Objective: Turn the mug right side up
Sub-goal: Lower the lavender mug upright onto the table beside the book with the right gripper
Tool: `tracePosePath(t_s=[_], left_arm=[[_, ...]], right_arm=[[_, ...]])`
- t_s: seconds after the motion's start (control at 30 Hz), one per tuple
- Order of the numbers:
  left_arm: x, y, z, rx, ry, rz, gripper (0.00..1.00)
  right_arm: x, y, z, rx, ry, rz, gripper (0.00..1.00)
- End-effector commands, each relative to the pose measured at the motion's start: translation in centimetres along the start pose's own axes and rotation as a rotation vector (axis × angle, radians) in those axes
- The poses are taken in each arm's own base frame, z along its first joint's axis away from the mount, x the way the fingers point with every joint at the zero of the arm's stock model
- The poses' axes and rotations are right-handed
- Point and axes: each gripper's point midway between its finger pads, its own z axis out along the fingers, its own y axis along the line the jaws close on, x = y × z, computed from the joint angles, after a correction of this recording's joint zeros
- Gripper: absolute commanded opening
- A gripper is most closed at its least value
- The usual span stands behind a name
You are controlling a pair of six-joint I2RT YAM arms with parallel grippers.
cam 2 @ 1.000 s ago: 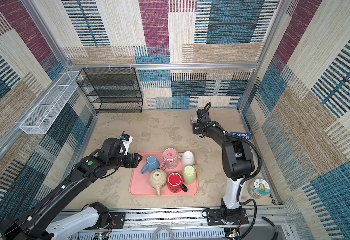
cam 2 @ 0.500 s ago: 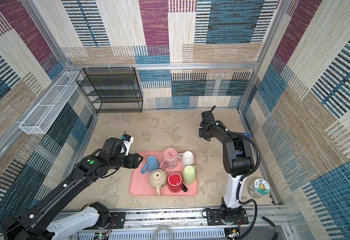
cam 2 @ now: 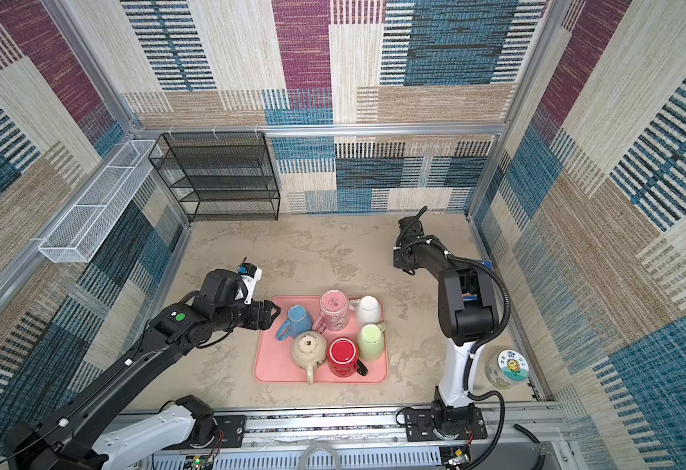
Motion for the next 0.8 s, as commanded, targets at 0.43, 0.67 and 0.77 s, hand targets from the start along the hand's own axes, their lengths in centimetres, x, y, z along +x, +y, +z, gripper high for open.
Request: tracePosePath(t_s=[0.43, 0.67, 0.77], left_arm=[[-0.3, -0.2, -0.1, 0.016, -0.012, 0.005, 0.79], [-0.1, -0.1, 0.1, 0.009, 0.008, 0.014, 0.79], [0.3, -0.3, 0.2, 0.021, 0.032, 0.013, 0.77]], right_arm=[[0.2, -0.6, -0.7, 0.028, 0.005, 0.010, 0.39], [-1.1, -0.8, -3.5, 0.013, -0.078, 0.030, 0.52], [-2.1, -0.5, -6.3, -0.029, -0.161, 0.040, 0.57]])
